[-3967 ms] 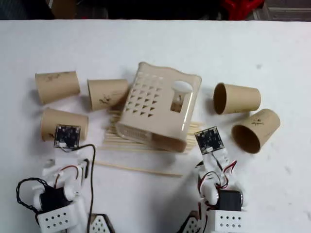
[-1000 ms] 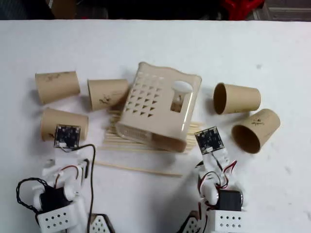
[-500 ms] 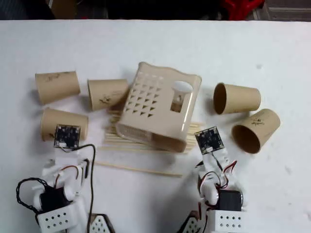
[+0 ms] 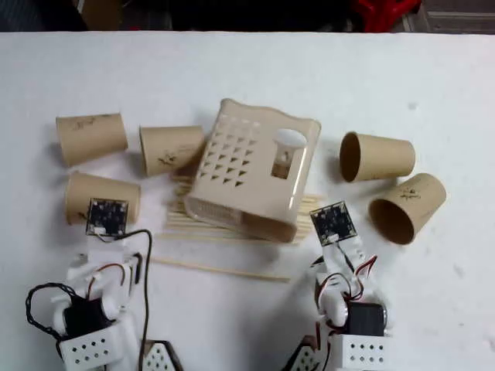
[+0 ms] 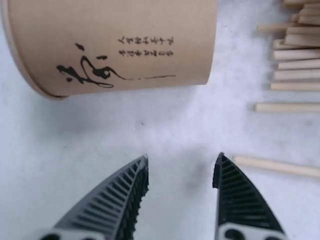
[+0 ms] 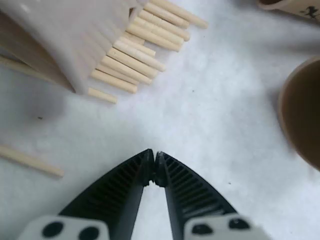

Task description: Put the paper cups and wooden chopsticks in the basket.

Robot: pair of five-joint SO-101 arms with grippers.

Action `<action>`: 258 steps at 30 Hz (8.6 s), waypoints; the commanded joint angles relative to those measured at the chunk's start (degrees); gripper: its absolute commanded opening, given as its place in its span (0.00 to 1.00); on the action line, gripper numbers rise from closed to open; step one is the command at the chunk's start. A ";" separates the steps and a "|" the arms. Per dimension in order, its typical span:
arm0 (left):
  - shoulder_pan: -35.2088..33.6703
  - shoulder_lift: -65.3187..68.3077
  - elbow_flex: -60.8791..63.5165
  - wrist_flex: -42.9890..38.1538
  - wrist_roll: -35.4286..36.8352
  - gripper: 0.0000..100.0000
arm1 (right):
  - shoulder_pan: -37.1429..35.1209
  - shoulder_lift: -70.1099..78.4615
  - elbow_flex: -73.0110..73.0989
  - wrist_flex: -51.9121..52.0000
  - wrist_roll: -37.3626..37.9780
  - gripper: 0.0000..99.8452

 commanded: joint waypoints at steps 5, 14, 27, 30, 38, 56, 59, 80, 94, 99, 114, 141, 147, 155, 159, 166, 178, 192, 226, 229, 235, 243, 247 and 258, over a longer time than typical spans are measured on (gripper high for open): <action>-0.48 -0.22 -0.18 0.18 -0.18 0.22 | 0.04 -0.40 0.26 -0.31 0.26 0.02; -0.48 -0.22 -0.18 0.18 -0.18 0.22 | -3.74 -0.48 -3.78 -4.18 2.37 0.02; -0.48 -0.22 -0.18 0.18 -0.18 0.22 | 0.31 4.53 -30.68 -13.93 11.34 0.02; -0.48 -0.22 -0.18 0.18 -0.18 0.22 | 0.13 17.71 -35.25 -14.11 5.80 0.02; -0.48 -0.22 -0.18 0.18 -0.18 0.22 | -3.56 59.38 -63.74 3.12 -7.21 0.04; -0.48 -0.22 -0.18 0.18 -0.18 0.22 | -7.08 65.80 -76.48 15.96 -15.47 0.17; -0.48 -0.22 -0.18 0.18 -0.18 0.22 | -6.99 65.54 -76.48 15.69 -15.03 0.17; -0.48 -0.22 -0.18 0.18 -0.18 0.22 | -11.30 111.87 -123.16 12.26 -12.22 0.21; -0.48 -0.22 -0.18 0.18 -0.18 0.22 | -10.24 131.21 -132.92 12.62 -12.48 0.22; -0.48 -0.22 -0.18 0.18 -0.18 0.22 | -10.15 134.37 -132.92 13.41 -12.04 0.22; -0.48 -0.22 -0.18 0.18 -0.18 0.22 | -6.64 137.54 -133.54 8.57 -14.42 0.01; -0.48 -0.22 -0.18 0.18 -0.18 0.22 | -6.29 125.32 -133.45 -34.07 -21.01 0.02; -0.48 -0.22 -0.18 0.18 -0.18 0.22 | -5.58 136.31 -133.45 -45.67 -31.38 0.02; -0.48 -0.22 -0.18 0.18 -0.18 0.22 | -1.71 137.45 -132.40 -30.37 -37.36 0.02; -0.48 -0.22 -0.18 0.18 -0.18 0.22 | -0.92 136.92 -127.12 -29.23 -37.10 0.02; -0.48 -0.22 -0.18 0.18 -0.18 0.22 | -1.01 130.15 -118.15 -35.82 -36.40 0.02; -0.48 -0.22 -0.18 0.18 -0.18 0.22 | -6.90 102.29 -74.11 -65.89 -26.29 0.02; -0.48 -0.22 -0.18 0.18 -0.18 0.22 | -2.77 91.12 -47.12 -69.41 -7.65 0.23; -0.22 -0.40 -0.18 0.44 0.00 0.22 | -6.11 73.19 -36.75 -63.78 -4.40 0.05; -0.22 -0.40 -0.18 0.44 -0.09 0.22 | -6.02 73.19 -36.84 -63.78 -7.30 0.05; -7.60 -0.57 -2.29 -14.68 -6.07 0.22 | -5.05 73.27 -36.75 -63.87 -8.70 0.05; -6.02 7.16 -35.87 -12.40 -6.68 0.26 | -4.70 73.27 -35.87 -65.10 -8.70 0.02; 0.40 29.67 -61.36 -3.69 -4.13 0.28 | -4.70 73.19 -34.73 -67.30 -8.70 0.02; 28.70 89.01 -134.15 29.98 13.27 0.28 | -4.70 73.19 -34.73 -67.47 -8.70 0.02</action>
